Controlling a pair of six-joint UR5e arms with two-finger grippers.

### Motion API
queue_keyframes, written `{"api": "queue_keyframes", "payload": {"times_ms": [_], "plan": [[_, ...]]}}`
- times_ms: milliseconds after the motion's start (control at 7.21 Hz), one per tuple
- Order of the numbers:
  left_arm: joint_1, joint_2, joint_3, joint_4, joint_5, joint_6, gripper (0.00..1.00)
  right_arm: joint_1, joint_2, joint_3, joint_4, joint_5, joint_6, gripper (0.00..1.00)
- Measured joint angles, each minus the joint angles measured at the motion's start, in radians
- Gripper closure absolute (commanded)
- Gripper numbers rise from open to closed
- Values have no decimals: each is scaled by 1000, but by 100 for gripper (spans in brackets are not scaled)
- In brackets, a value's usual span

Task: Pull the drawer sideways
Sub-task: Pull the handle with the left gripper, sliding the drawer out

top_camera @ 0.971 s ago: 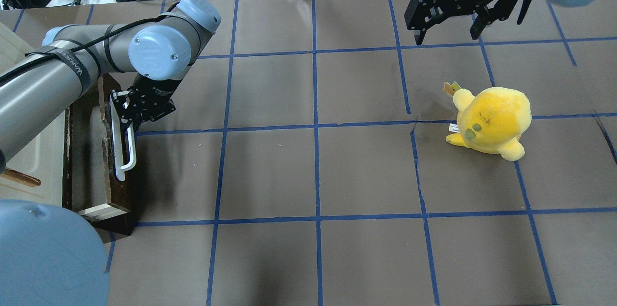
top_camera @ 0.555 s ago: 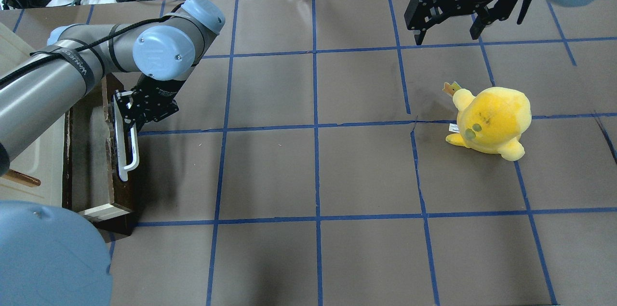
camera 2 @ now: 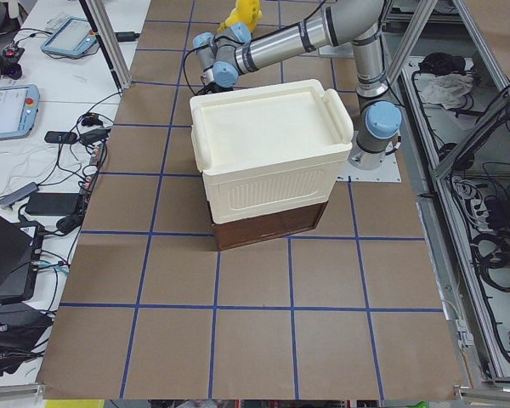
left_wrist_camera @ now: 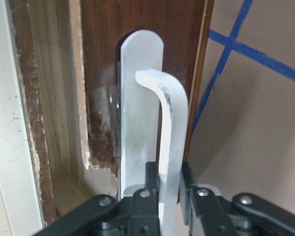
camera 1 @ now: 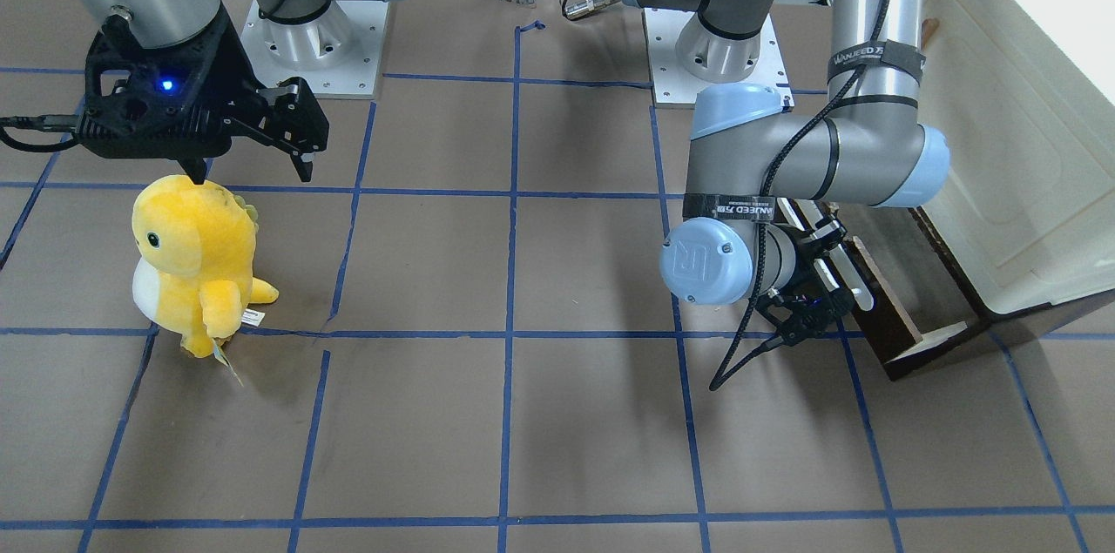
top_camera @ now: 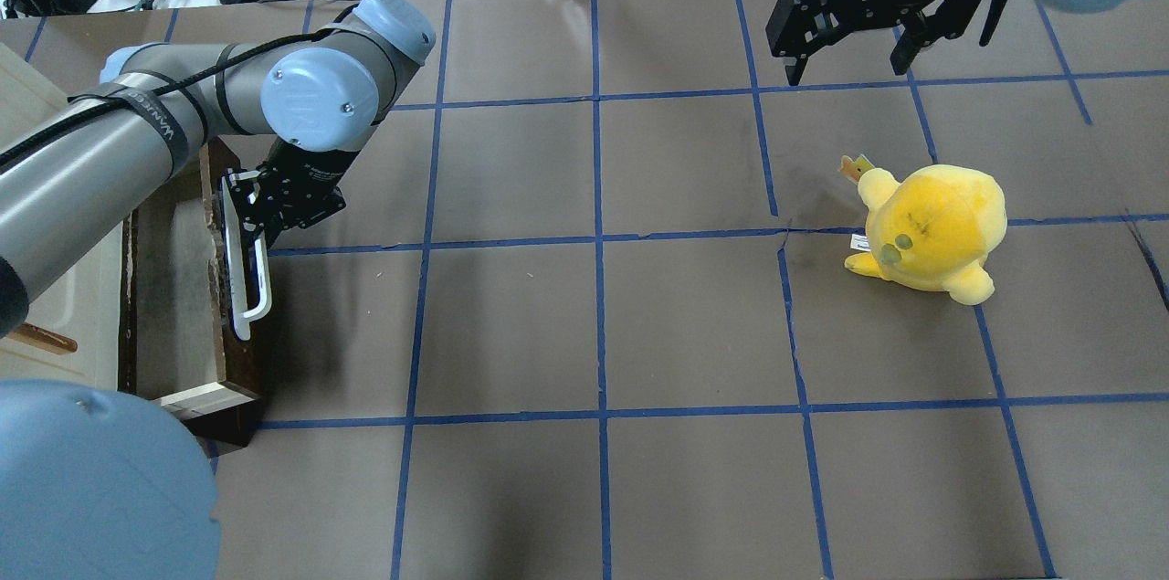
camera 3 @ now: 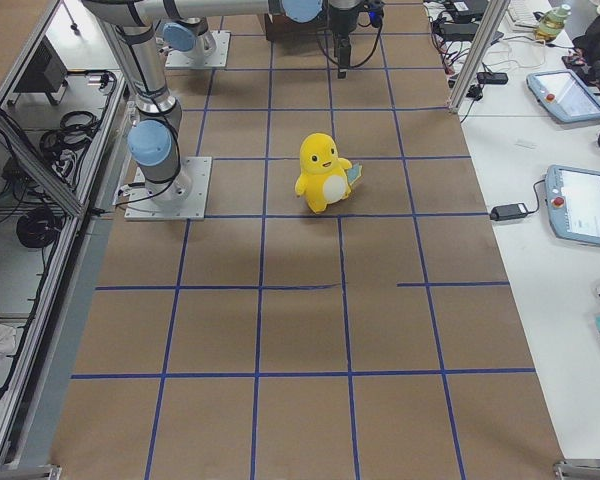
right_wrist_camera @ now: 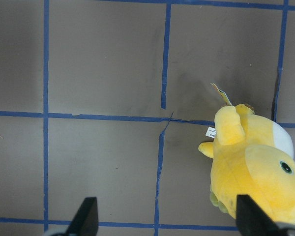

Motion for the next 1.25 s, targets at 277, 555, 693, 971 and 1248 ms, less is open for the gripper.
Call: {"api": "queue_keyframes", "payload": {"times_ms": [277,555,693,971,1248], "plan": [[-12,-12,22,-10,-12,-9,100,0,0,0,0,0,1,0],[-24,-20,36,-16,-26,-19,100,0,0,0,0,0,1,0],[-25,-22,39,-17,-28,-22,100,0,0,0,0,0,1,0],[-35,-31,52,-18,-32,-27,100,0,0,0,0,0,1,0],[-53,-42,70,-21,-43,-36,100,0,0,0,0,-1,1,0]]}}
